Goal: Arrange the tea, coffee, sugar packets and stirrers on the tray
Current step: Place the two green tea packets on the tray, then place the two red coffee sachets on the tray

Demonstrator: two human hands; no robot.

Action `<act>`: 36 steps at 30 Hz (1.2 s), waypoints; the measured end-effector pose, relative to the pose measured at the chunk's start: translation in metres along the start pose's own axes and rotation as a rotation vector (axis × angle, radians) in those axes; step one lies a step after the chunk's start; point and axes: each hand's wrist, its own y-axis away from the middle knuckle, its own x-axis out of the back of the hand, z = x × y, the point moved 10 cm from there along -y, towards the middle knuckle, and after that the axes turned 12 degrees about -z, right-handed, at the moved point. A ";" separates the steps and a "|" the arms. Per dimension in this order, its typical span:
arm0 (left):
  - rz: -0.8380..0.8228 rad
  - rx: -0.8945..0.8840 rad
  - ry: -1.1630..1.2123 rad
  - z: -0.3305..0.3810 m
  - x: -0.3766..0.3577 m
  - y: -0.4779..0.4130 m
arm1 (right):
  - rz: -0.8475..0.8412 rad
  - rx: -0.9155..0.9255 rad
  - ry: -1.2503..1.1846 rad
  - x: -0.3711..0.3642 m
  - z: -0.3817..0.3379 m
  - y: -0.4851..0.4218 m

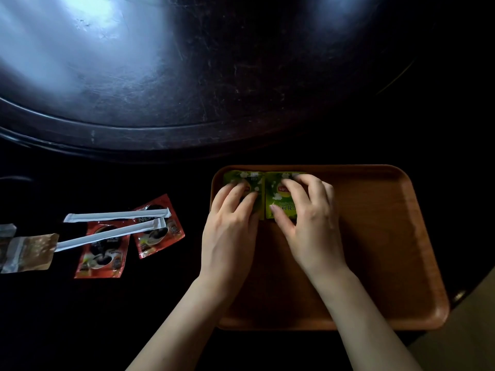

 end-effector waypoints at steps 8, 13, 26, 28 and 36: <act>-0.005 -0.020 0.027 0.003 0.004 0.000 | 0.017 0.011 -0.102 0.003 0.003 0.002; -0.016 -0.016 0.057 -0.003 0.018 0.007 | 0.024 0.036 -0.100 0.015 -0.007 0.003; 0.048 0.554 0.080 -0.172 0.107 0.116 | -0.401 0.303 -0.002 -0.054 -0.164 0.008; -0.030 0.651 0.133 -0.185 0.095 0.122 | -0.442 0.225 0.044 -0.069 -0.170 0.003; -0.043 0.782 0.247 -0.191 0.079 0.103 | -0.464 -0.055 -0.189 -0.096 -0.162 0.000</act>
